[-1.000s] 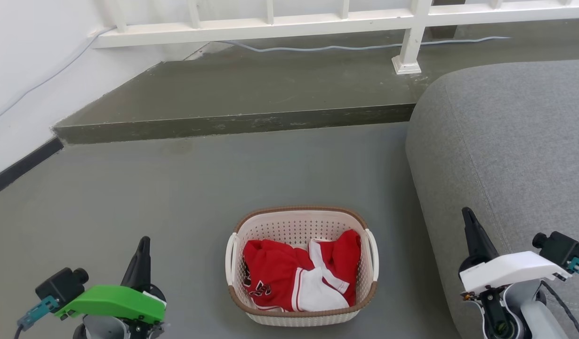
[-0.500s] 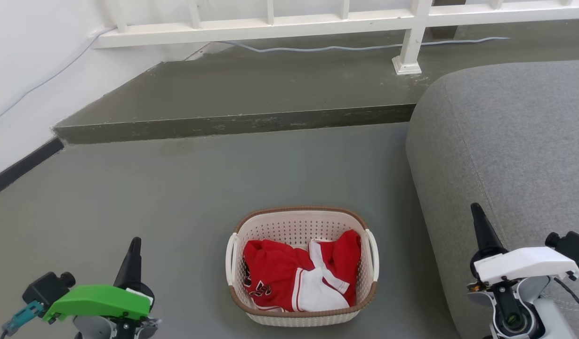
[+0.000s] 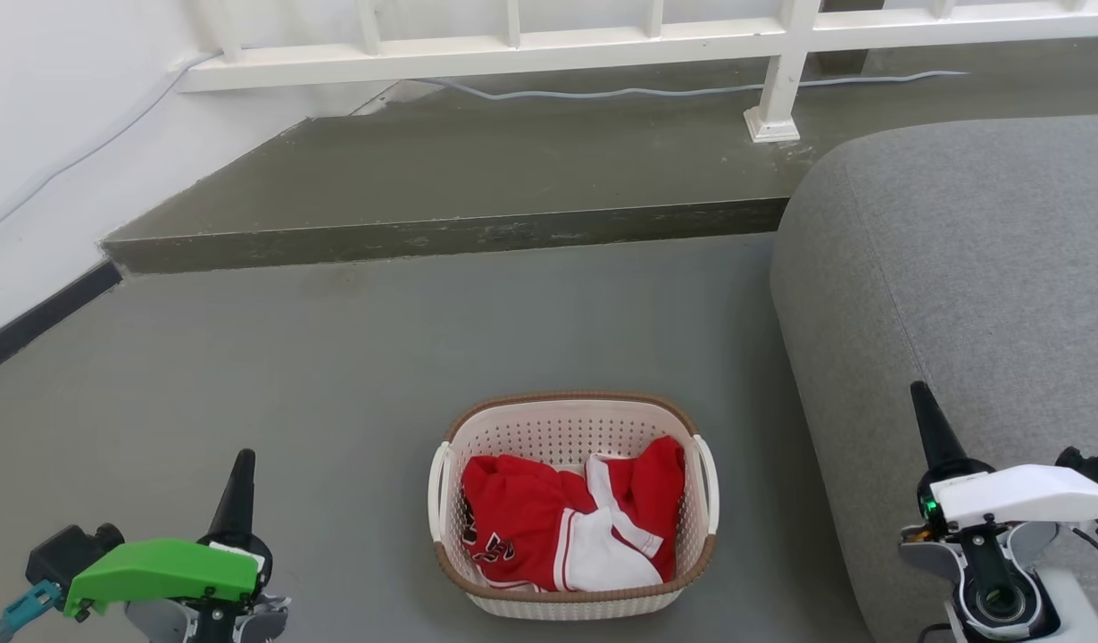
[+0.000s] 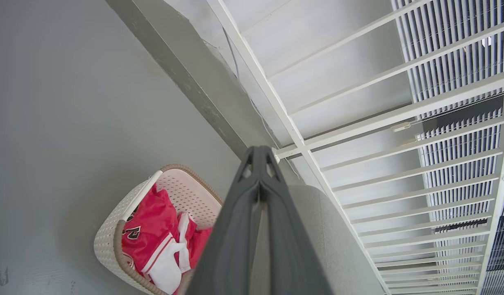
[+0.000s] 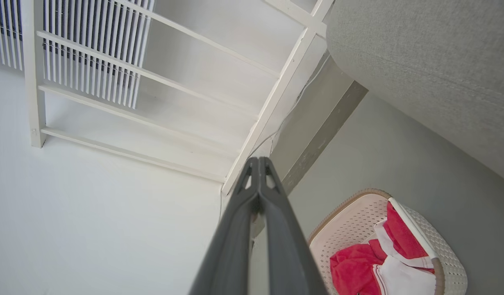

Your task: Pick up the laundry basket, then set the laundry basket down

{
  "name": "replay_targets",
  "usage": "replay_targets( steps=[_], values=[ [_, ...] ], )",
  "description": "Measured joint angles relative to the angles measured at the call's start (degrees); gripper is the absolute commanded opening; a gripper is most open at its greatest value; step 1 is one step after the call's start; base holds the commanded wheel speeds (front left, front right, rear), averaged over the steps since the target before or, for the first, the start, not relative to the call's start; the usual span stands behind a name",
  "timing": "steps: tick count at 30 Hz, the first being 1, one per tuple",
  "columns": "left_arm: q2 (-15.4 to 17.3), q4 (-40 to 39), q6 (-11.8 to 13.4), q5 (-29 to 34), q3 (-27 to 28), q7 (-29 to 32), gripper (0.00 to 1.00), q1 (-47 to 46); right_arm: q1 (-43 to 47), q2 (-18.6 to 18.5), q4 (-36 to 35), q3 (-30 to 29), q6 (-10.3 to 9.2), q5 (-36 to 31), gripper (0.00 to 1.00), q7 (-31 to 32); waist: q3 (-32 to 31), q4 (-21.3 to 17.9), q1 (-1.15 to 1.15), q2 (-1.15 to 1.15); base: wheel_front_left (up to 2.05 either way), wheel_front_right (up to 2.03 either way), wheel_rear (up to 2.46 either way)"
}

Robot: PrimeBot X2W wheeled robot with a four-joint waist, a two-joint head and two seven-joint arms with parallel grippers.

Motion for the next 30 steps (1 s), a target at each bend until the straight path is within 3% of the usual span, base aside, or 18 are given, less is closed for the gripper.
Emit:
replay_targets(
  steps=[30],
  values=[
    [-0.3, -0.4, -0.4, -15.7, 4.4, 4.9, 0.0, -0.2, -1.8, 0.2, 0.5, -4.8, 1.45, 18.9, 0.0, 5.0, -0.1, 0.1, 0.0, 0.0, 0.0, 0.0, 0.0]
  ],
)
